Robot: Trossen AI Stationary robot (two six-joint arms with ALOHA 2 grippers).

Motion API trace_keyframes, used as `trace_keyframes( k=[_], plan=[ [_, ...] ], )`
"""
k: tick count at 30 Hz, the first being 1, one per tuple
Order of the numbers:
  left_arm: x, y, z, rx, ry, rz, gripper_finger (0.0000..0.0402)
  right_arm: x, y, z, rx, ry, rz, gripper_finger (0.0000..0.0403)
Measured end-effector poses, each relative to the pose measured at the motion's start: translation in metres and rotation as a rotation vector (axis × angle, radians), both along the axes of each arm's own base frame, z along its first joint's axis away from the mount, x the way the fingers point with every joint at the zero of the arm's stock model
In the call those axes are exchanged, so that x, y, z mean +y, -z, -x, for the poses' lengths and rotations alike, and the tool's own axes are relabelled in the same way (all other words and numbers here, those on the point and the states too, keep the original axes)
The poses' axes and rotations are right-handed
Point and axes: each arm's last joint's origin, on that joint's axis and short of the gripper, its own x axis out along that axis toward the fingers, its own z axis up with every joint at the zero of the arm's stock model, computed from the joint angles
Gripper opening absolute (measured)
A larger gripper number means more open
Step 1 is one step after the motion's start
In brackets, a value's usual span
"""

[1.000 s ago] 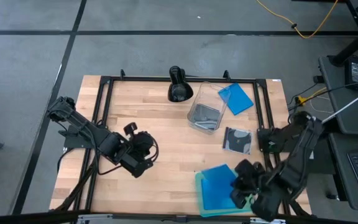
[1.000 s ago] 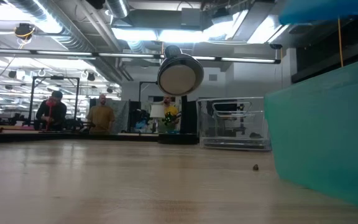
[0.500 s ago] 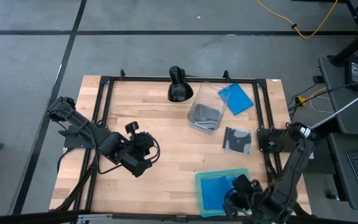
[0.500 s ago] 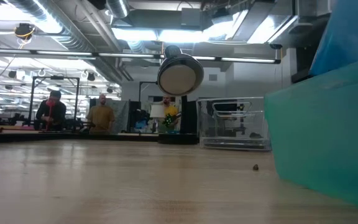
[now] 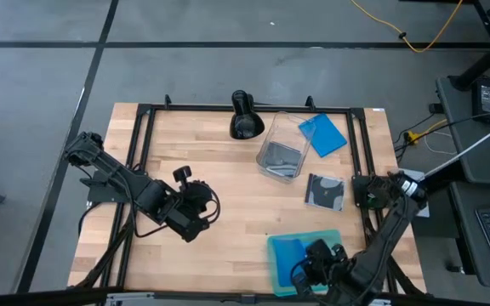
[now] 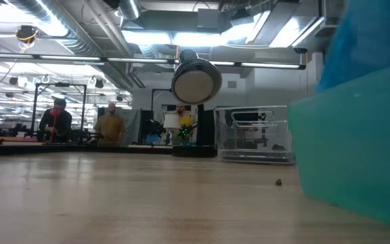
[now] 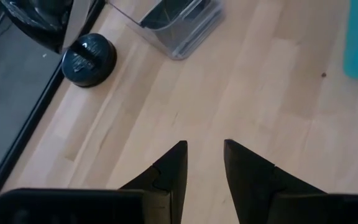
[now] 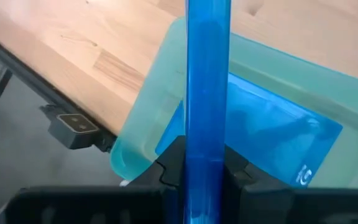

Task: Pick & place jewel cases by type
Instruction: Put the bottom blue CD case into the light green bin

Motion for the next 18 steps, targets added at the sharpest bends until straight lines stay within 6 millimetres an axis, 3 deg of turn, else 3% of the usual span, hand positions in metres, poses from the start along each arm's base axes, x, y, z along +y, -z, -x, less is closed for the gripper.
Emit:
trace_keyframes(
  k=[11, 18],
  plan=[
    [-0.002, -0.001, -0.003, -0.038, -0.002, 0.035, 0.0097, -0.010, -0.004, -0.015, 0.055, -0.190, 0.026, 0.0050],
    [-0.003, -0.001, -0.004, -0.039, 0.000, 0.045, 0.0097, -0.042, -0.016, -0.038, 0.109, -0.380, 0.096, 0.0050]
  ],
)
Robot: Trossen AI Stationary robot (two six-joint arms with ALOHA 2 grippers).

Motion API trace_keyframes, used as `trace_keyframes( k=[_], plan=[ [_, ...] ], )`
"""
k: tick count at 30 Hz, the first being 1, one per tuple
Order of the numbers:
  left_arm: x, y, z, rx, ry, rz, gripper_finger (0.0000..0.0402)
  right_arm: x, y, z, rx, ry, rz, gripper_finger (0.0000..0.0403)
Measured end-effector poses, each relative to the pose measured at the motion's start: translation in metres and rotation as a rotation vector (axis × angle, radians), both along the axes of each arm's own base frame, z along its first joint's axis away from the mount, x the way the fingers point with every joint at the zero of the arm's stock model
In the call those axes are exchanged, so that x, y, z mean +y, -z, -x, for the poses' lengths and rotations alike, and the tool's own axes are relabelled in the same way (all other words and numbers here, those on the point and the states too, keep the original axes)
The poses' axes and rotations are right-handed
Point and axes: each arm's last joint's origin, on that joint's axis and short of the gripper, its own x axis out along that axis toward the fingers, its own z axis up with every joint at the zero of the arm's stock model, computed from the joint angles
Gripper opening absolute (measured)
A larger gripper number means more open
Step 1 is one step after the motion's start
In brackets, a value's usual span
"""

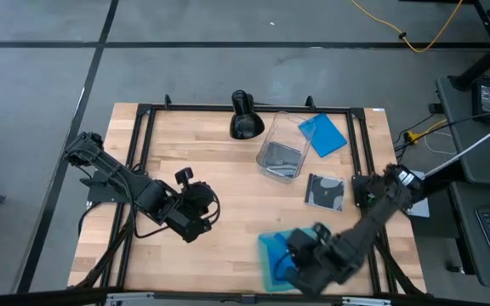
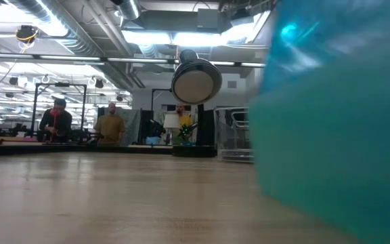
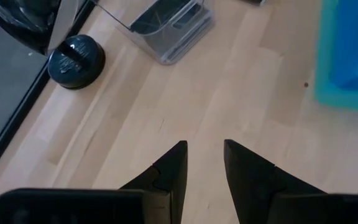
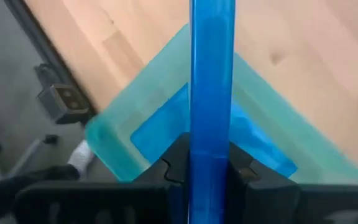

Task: Pick & place jewel cases by type
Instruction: Put the bottom blue CD case into the light green bin

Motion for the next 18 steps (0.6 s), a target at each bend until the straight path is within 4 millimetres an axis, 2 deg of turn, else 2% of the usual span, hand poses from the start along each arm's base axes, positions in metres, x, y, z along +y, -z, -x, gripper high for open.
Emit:
trace_keyframes(
  k=[4, 8, 14, 18],
  plan=[
    [-0.003, 0.000, 0.000, -0.012, 0.006, 0.032, 0.0097, -0.024, -0.008, -0.014, 0.023, -0.091, 0.033, 0.0050],
    [-0.009, 0.000, 0.003, 0.005, 0.033, 0.059, 0.0097, -0.037, -0.027, -0.008, 0.015, -0.116, -0.017, 0.0050],
    [-0.015, 0.000, 0.007, -0.045, -0.008, 0.050, 0.0097, -0.049, -0.058, 0.031, 0.030, -0.058, -0.049, 0.0050],
    [-0.018, -0.001, 0.010, -0.079, -0.034, 0.053, 0.0097, -0.071, -0.059, 0.072, 0.095, -0.002, 0.004, 0.0050]
  ],
)
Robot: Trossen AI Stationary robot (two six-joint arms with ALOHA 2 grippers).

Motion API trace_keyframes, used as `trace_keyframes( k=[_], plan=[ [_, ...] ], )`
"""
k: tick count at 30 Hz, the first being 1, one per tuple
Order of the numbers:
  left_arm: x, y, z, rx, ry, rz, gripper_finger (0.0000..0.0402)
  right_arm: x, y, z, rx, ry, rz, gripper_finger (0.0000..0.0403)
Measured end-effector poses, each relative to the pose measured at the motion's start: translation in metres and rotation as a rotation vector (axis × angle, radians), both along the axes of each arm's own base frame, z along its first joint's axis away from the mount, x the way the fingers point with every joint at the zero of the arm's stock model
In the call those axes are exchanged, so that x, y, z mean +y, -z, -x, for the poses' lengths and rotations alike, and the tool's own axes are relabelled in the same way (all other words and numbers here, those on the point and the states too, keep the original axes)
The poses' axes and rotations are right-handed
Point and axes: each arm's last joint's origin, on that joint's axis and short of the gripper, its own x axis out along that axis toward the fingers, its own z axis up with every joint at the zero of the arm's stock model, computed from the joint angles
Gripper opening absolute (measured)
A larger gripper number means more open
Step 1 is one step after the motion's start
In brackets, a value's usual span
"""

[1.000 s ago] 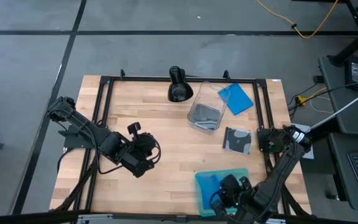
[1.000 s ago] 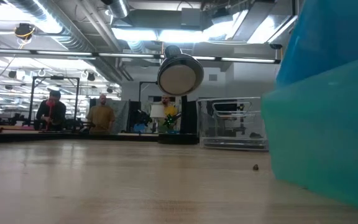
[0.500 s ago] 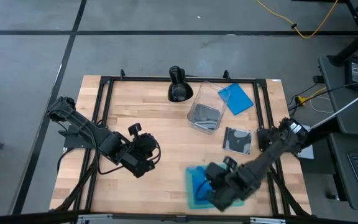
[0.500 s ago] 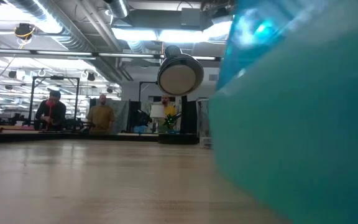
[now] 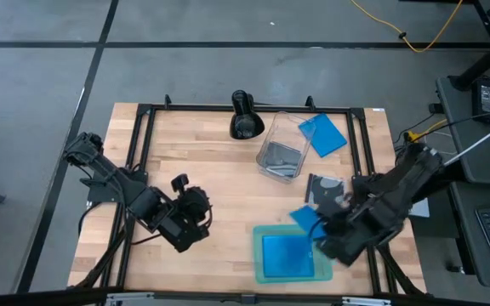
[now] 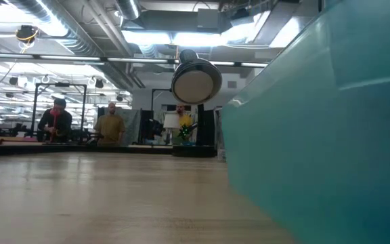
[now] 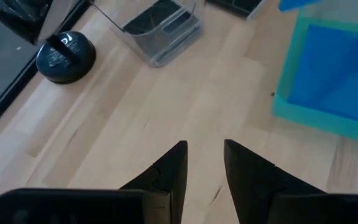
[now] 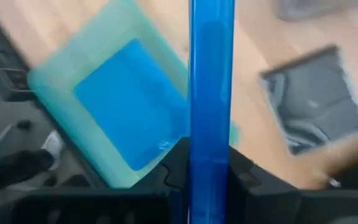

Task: Pick & place jewel cases by type
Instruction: Put the bottom blue CD case into the light green bin

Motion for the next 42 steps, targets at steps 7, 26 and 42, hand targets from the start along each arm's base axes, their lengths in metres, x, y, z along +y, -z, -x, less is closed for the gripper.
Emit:
trace_keyframes(
  k=[7, 26, 42],
  plan=[
    [-0.004, 0.000, 0.003, -0.034, -0.046, 0.054, 0.0097, -0.041, 0.016, 0.053, -0.477, 0.070, -0.308, 0.0050],
    [0.010, 0.001, -0.004, -0.050, -0.167, 0.100, 0.0097, -0.013, 0.123, 0.059, -0.721, 0.370, -0.617, 0.0050],
    [0.022, 0.001, -0.009, 0.000, -0.116, -0.014, 0.0097, 0.025, 0.150, 0.037, -0.588, 0.472, -0.596, 0.0050]
  ],
)
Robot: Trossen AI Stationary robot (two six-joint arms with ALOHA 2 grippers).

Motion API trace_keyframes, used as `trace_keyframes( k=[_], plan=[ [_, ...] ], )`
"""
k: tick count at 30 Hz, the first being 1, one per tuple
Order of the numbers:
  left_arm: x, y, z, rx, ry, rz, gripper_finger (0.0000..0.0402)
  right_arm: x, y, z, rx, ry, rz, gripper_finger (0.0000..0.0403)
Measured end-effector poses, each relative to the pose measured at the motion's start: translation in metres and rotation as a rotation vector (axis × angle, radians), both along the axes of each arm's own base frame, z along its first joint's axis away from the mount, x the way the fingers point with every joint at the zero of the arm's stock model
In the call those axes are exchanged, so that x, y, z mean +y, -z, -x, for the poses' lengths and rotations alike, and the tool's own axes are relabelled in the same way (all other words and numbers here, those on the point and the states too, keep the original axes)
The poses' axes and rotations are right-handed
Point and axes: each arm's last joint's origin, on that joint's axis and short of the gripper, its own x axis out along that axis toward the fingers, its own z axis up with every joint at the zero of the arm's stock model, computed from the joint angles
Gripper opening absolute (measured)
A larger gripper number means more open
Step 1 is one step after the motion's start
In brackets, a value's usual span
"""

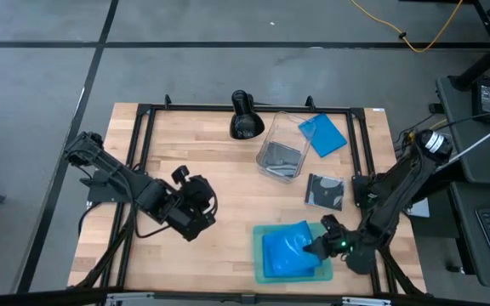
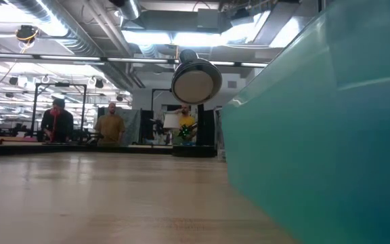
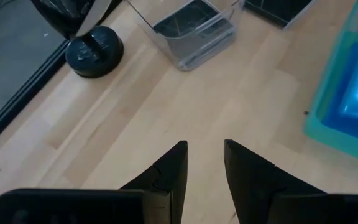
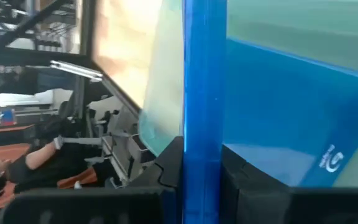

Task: Pick & place jewel cases by type
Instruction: Put the bottom blue CD case into the light green bin

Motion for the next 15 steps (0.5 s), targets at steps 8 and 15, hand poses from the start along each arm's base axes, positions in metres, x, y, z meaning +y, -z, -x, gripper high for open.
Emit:
trace_keyframes(
  k=[8, 15],
  plan=[
    [-0.001, 0.000, 0.001, 0.010, 0.017, -0.002, 0.0097, -0.001, 0.014, -0.009, 0.096, 0.001, -0.018, 0.0061],
    [-0.001, 0.000, 0.001, 0.013, 0.023, -0.007, 0.0097, -0.003, 0.014, -0.012, 0.097, -0.010, -0.004, 0.0095]
  ],
)
